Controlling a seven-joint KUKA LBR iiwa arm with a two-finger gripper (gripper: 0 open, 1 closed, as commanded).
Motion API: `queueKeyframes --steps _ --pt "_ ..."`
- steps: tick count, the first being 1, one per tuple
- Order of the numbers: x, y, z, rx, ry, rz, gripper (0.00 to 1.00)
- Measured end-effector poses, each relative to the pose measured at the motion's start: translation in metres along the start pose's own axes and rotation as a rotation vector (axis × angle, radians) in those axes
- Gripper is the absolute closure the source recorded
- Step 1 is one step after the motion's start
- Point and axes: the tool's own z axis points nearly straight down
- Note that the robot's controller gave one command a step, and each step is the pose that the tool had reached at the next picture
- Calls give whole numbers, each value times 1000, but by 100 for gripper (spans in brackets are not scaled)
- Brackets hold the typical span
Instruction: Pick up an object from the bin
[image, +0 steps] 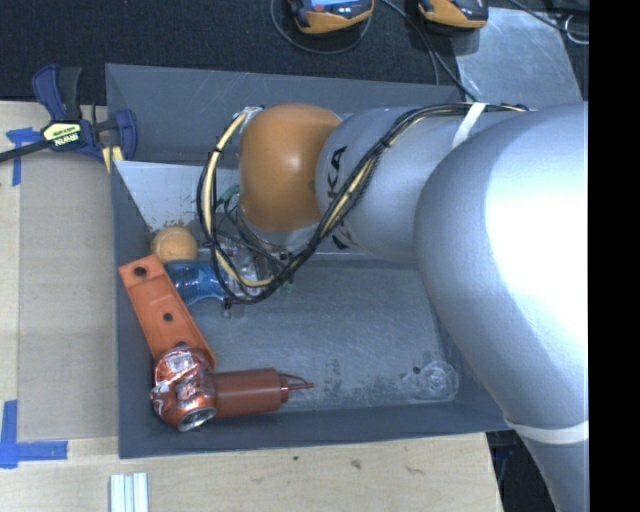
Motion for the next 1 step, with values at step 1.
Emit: queueKeyframes --steps 1 --pt "-1 0 -12 -1 -3 0 100"
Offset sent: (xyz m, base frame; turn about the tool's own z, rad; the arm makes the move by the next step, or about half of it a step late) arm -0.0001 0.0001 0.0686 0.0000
